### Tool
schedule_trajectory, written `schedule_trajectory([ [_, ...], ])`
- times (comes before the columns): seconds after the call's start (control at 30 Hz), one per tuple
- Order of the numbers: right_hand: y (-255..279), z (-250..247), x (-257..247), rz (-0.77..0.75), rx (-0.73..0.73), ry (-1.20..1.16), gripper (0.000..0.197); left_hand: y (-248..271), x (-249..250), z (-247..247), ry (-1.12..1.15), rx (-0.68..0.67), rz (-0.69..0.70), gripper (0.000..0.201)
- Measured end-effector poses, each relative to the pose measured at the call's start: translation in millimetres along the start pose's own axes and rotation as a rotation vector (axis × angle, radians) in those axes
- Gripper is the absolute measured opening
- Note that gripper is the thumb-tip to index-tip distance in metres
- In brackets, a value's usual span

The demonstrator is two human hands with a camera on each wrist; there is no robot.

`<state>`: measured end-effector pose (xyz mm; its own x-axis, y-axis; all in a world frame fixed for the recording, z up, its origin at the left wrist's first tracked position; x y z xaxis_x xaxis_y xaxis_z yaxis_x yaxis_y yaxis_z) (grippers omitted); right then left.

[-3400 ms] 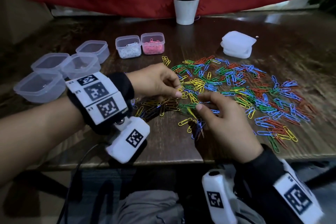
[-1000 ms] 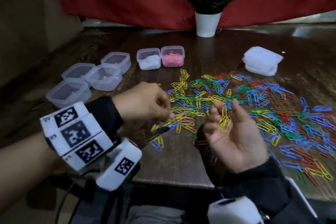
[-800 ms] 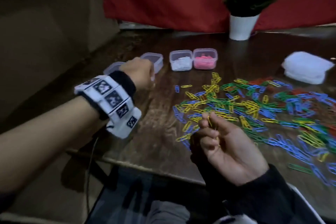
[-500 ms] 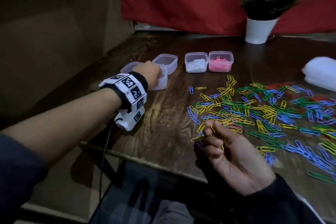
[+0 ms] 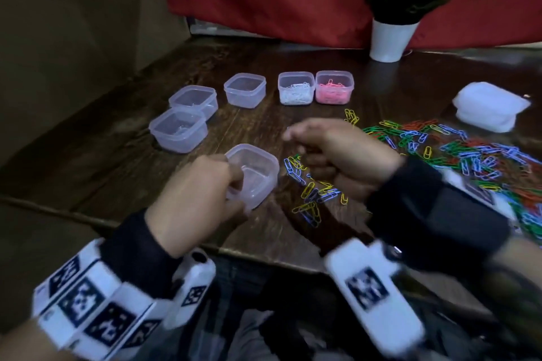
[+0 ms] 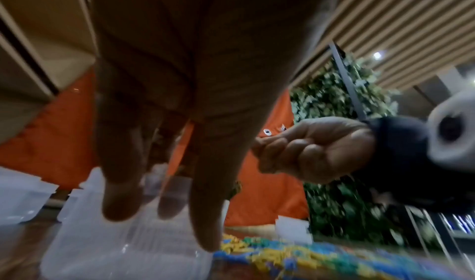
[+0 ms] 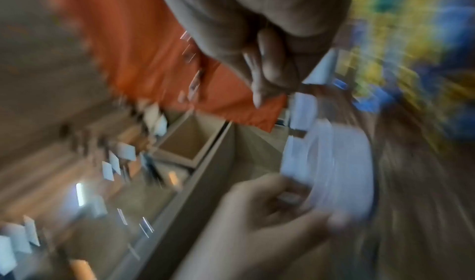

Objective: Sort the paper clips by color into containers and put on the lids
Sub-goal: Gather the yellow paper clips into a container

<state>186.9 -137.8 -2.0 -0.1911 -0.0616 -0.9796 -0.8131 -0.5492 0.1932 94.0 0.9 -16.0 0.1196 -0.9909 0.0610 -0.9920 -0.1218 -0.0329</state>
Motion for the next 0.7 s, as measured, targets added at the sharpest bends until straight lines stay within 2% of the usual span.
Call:
schedule_trajectory([
  [0.07, -25, 24, -9, -0.048, -0.065, 0.403, 0.026, 6, 4, 0, 0.061, 0.061, -0.03, 0.03],
  [0.13, -41, 46, -10, -0.022, -0.21, 0.82, 0.02, 8, 8, 5, 0.093, 0.107, -0.055, 0.029],
  [0.2, -48, 50, -13, -0.007, -0.308, 1.04, 0.019, 6, 10, 8, 0.114, 0.139, -0.064, 0.028],
  [0.27, -43, 40, -26, -0.017, -0.308, 1.044, 0.007, 1, 8, 11, 0.127, 0.153, -0.061, 0.029],
  [0.4, -32, -27, -56, -0.079, -0.096, 0.822, 0.013, -6, 5, 13, 0.181, 0.199, -0.061, 0.033],
  [0.47, -28, -71, -60, -0.044, 0.025, 0.788, 0.012, -6, 2, 18, 0.236, 0.237, -0.109, 0.05],
  [0.53, -30, -105, -55, 0.026, 0.086, 0.944, 0.014, -6, -3, 24, 0.342, 0.295, -0.127, 0.079],
  [0.6, -36, -122, -42, 0.028, 0.073, 1.179, 0.016, -9, -6, 36, 0.415, 0.286, -0.127, 0.102],
  [0.63, -38, -122, -35, 0.023, 0.016, 1.289, 0.021, -11, -6, 44, 0.445, 0.269, -0.146, 0.109],
  [0.7, -42, -112, -21, 0.026, -0.156, 1.451, 0.031, -19, -5, 59, 0.476, 0.277, -0.171, 0.11],
])
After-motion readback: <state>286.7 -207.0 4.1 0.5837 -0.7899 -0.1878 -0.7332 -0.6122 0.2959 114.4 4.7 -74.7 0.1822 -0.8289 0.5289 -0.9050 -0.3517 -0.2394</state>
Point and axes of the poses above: each hand's wrist, its own y-axis away from the middle knuckle, its own z-axis out of the palm, x = y × z, the point moved 2 cm from there along -y, towards the middle knuckle, and after that the axes turned 1 degree about -y, right-handed, at the moved point
